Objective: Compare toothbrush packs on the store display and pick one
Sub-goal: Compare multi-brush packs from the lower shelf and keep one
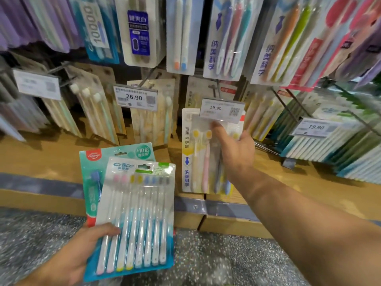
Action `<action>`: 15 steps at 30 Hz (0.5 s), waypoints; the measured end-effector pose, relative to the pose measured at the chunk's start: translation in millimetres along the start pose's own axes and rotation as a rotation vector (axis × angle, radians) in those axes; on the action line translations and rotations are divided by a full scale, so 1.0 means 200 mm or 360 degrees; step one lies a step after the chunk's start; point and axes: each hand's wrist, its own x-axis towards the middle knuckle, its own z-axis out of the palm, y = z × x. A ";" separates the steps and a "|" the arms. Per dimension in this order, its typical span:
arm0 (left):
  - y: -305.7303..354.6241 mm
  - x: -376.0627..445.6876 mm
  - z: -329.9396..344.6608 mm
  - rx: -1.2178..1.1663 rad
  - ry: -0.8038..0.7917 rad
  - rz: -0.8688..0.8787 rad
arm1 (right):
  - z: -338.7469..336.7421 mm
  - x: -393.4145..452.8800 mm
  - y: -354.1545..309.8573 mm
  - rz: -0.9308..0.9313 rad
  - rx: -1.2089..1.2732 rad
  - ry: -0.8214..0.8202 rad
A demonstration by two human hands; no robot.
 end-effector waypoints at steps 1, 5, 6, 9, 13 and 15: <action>0.00 0.00 -0.01 0.0046 0.0036 0.0019 | -0.01 0.00 0.00 -0.0028 -0.0010 0.0002; 0.00 -0.01 -0.02 0.0083 0.0068 -0.0013 | -0.06 -0.02 0.01 -0.0112 -0.0009 -0.0051; 0.00 -0.01 -0.02 0.0090 0.0065 -0.0028 | -0.06 -0.02 0.01 -0.0119 0.0004 -0.0068; 0.00 -0.02 -0.01 0.0058 0.0027 -0.0054 | -0.07 -0.02 0.00 -0.0146 0.0016 -0.0089; 0.01 -0.04 0.01 0.0017 -0.0069 -0.0094 | -0.05 0.00 -0.03 -0.0170 0.0037 -0.0074; 0.02 -0.04 0.02 -0.0026 -0.0095 -0.0128 | -0.02 0.01 -0.05 -0.0166 0.0019 -0.0069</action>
